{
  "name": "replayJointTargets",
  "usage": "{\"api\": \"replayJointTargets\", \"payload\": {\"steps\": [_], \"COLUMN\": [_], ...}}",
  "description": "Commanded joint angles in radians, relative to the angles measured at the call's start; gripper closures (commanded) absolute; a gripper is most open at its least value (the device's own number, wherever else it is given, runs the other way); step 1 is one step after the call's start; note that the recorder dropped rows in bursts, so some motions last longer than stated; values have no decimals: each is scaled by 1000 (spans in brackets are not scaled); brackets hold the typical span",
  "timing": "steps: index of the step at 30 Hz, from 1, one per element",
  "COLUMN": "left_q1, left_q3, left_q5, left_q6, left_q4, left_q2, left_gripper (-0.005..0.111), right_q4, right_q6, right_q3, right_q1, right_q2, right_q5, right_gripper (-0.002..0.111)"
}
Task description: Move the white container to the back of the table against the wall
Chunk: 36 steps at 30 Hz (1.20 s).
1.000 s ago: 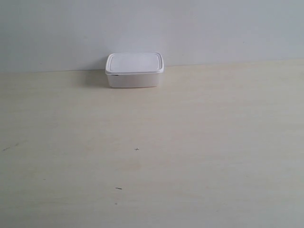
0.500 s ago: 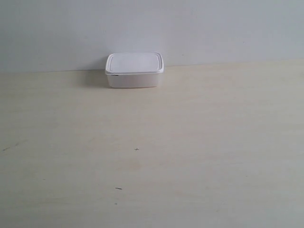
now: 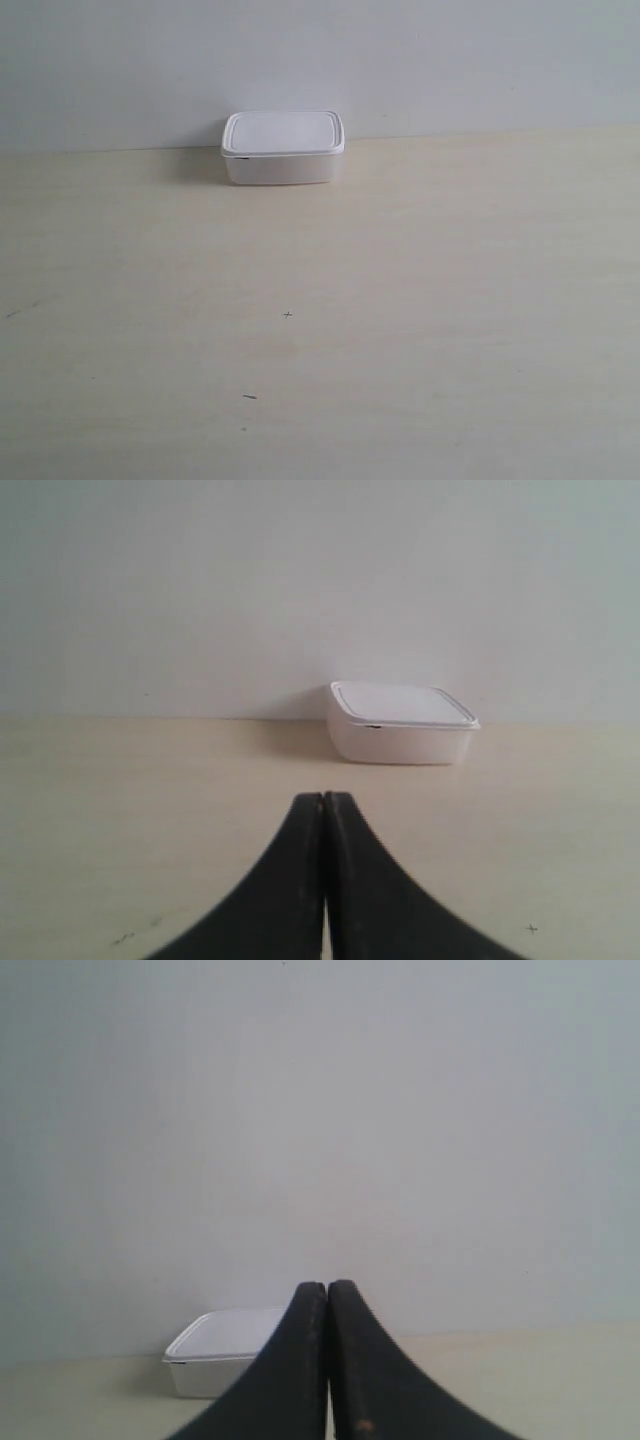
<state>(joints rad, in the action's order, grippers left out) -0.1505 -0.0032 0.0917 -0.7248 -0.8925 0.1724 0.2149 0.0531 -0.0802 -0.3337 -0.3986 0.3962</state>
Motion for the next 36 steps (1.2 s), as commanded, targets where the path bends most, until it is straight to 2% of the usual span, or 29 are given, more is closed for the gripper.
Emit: {"api": "replayJointTargets", "payload": {"steps": [1,20,26,31,36], "left_q1": [2,2,2,2,2], "left_q3": [3,3,3,3,3], "left_q5": [7,-66,-116,-116,-116], "left_q6": [-2,-2,-2,-2,-2], "left_q4": [-12,-38,-38,-34,-34], "left_q2": [-49,-109,-109,-109,-109], "left_gripper": [107,107,107,107,107], "right_q4": [-11,-112,-108,-74,-66], "right_q6": [-1,-1,-1,-1,-1], "right_q3": [6,80,80,80,80], "right_q1": [-3,-3,-3,-3,-3], "right_q2": [3,185,235,249,249], "right_q5": [-3,-31,-121,-152,-267], "right_gripper": [108,108,108,108,108]}}
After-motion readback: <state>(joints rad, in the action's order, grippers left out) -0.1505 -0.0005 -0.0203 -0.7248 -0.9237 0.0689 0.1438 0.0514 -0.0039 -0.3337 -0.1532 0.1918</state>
